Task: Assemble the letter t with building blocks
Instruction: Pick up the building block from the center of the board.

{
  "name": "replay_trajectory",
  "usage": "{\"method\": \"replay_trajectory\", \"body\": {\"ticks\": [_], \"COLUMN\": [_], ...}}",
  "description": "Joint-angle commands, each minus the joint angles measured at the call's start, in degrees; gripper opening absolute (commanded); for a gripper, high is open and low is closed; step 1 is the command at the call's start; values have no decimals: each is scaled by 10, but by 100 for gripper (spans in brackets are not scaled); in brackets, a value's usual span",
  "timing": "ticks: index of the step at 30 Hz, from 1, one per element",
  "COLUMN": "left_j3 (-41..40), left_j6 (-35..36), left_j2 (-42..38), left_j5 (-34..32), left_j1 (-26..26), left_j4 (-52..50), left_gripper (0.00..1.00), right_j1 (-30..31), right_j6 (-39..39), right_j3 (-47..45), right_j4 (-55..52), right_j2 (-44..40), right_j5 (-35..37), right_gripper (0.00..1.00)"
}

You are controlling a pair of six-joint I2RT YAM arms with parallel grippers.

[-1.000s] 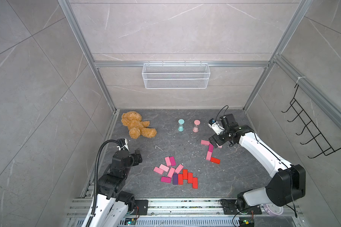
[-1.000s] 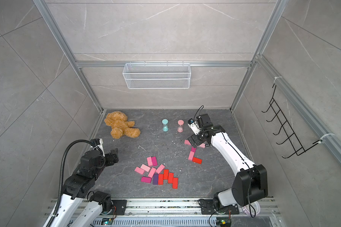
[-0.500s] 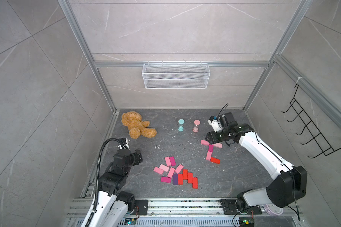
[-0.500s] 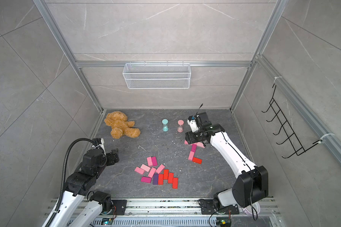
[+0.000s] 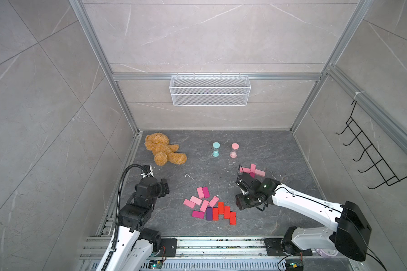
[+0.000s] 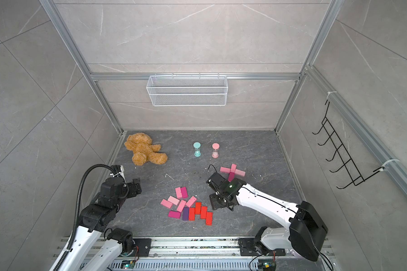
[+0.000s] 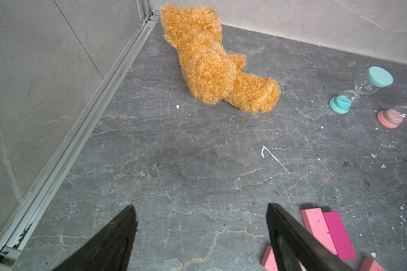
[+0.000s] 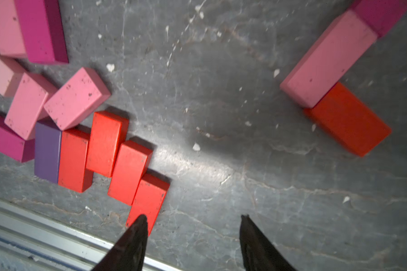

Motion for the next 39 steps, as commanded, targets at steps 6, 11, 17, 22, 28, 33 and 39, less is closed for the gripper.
{"method": "replay_trajectory", "body": {"ticks": [6, 11, 17, 22, 28, 33, 39], "left_j3": [17, 17, 17, 17, 17, 17, 17], "left_j6": [3, 2, 1, 2, 2, 1, 1], "left_j2": [3, 6, 8, 7, 7, 6, 7], "left_j5": [-8, -8, -7, -6, -5, -4, -4], "left_j1": [-1, -1, -1, -2, -2, -1, -1], "left_j4": [-2, -2, -1, -2, -1, -1, -1], "left_gripper": [89, 89, 89, 88, 89, 89, 89], "right_j1": [108, 150, 173, 174, 174, 173, 168], "right_j6": [128, 151, 180, 214, 240, 240, 235], "right_j3": [-29, -23, -27, -43, -56, -57, -46], "right_j4": [40, 67, 88, 84, 82, 93, 98], "right_j2": [36, 78, 115, 122, 135, 144, 161], "right_j5": [19, 10, 15, 37, 56, 71, 85], "right_gripper": [63, 64, 64, 61, 57, 55, 51]}}
